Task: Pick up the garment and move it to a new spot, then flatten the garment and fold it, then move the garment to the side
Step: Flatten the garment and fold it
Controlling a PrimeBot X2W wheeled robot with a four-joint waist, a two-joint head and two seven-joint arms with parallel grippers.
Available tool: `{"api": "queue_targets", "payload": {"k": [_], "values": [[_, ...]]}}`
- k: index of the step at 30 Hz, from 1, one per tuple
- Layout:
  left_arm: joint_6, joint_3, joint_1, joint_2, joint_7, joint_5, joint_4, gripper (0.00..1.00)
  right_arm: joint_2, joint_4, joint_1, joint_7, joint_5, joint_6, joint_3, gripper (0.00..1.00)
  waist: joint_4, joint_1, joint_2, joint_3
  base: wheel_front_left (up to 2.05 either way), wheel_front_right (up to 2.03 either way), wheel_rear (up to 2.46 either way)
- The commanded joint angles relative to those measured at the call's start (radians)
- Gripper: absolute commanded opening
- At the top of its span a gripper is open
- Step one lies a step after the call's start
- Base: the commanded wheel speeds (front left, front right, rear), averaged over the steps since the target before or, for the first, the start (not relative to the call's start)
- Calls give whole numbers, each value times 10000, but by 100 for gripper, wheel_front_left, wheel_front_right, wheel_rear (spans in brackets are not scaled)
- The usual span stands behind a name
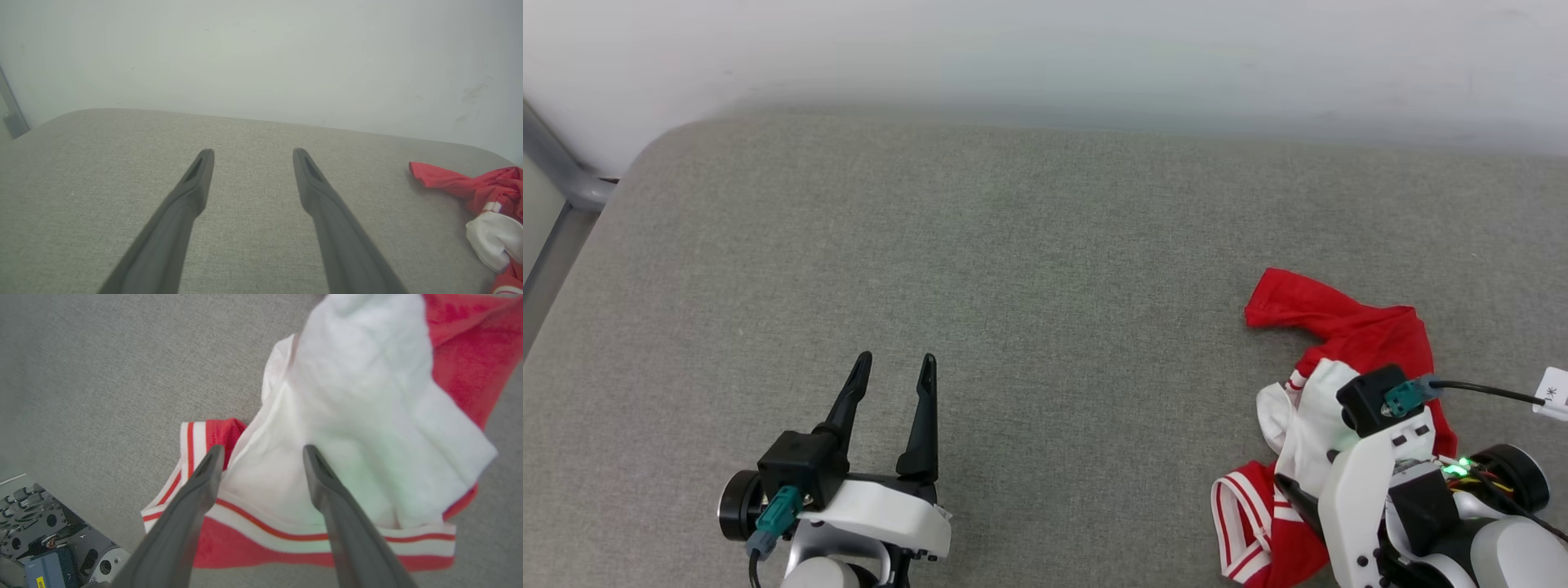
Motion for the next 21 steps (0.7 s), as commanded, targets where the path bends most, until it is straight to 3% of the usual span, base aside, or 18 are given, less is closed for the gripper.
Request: {"api": "queue_targets", "payload": {"k": [1, 2, 4, 14, 16, 21], "values": [[-27, 5, -162, -62, -23, -38, -5, 100, -62, 151, -88, 118, -50, -3, -26, 100, 54, -1, 0, 81, 0, 0, 0], [-33, 8, -166, -68, -23, -40, 3, 100, -37, 210, -59, 158, -19, -3, -67, 49, 64, -1, 0, 102, 0, 0, 0], [-36, 43, -169, -70, -23, -43, -3, 100, 56, 189, 10, 91, 1, -3, -244, 0, 50, -1, 0, 154, 0, 0, 0], [-65, 196, -220, -77, -23, 87, -41, 100, 716, -640, 620, -813, -298, -3, -1827, 0, -456, -1, 0, 264, 0, 0, 0], [-84, 224, -246, -71, -23, 135, -6, 100, 1242, -768, 904, -1818, -418, -3, -2867, 0, -661, -1, 0, 226, 0, 0, 0], [-148, 224, -267, -69, -23, 177, 33, 100, 1852, -190, 1218, -3054, -543, -3, -4470, 0, -816, -1, 0, 154, 0, 0, 0]]}}
